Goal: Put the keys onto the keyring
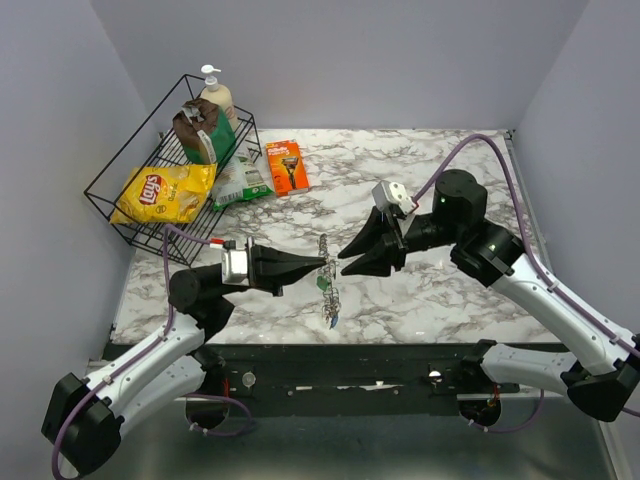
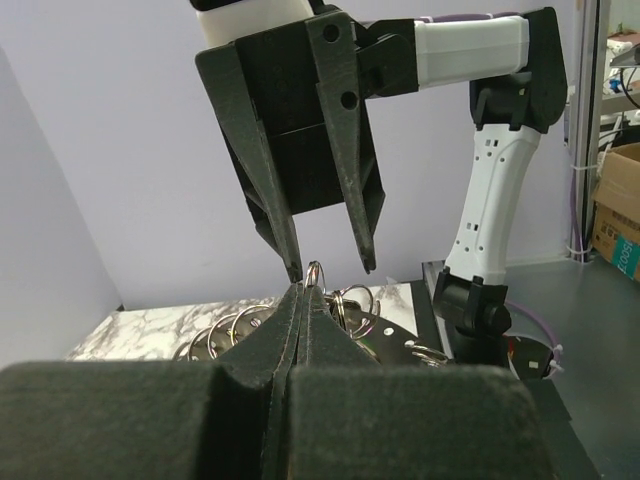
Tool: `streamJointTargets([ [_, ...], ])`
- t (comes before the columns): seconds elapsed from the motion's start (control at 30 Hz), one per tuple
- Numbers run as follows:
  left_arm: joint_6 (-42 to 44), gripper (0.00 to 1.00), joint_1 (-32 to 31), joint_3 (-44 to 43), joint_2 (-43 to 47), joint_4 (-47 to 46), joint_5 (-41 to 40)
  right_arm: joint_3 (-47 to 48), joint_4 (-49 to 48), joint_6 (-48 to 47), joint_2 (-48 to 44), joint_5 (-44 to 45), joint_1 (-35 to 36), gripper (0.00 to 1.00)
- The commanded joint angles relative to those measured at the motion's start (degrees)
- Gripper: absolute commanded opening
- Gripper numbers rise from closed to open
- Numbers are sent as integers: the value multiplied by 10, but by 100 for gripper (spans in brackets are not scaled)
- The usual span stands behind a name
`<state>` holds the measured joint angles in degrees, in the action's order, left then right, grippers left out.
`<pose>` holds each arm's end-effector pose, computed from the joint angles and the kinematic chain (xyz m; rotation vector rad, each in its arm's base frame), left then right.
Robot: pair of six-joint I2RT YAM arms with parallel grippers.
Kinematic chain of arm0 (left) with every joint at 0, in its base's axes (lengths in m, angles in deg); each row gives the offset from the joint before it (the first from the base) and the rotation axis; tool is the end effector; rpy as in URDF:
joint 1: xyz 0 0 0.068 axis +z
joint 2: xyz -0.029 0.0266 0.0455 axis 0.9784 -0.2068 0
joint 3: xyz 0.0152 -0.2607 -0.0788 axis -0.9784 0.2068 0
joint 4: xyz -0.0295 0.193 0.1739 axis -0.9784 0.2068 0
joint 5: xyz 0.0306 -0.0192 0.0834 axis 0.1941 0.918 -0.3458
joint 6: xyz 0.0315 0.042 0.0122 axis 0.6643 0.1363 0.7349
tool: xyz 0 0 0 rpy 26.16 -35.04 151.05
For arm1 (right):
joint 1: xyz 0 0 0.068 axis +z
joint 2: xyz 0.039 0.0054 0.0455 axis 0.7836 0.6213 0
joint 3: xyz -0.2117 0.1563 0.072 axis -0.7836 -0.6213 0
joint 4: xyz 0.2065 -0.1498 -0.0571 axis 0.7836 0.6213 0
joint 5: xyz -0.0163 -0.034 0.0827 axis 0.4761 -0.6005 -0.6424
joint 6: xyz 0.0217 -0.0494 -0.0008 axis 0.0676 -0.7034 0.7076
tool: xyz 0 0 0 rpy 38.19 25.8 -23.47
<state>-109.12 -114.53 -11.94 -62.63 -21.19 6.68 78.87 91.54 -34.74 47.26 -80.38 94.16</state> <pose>0.1137 -0.1155 0.3339 0.9017 0.7619 -1.2273 0.1499 0.1786 0.4130 -1.4124 1.1908 1.3076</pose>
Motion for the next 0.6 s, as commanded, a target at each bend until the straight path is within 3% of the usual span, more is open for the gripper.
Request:
streamJointTargets([
  [0.0,4,0,-2,-22,1,-16,9,3,-36,28,7,-24,-2,41],
  [0.33,10,0,-1,-28,2,-2,13,-2,-45,37,12,-4,-2,23],
  [0.57,13,0,-2,-33,0,4,15,-2,-44,37,16,-5,-2,22],
])
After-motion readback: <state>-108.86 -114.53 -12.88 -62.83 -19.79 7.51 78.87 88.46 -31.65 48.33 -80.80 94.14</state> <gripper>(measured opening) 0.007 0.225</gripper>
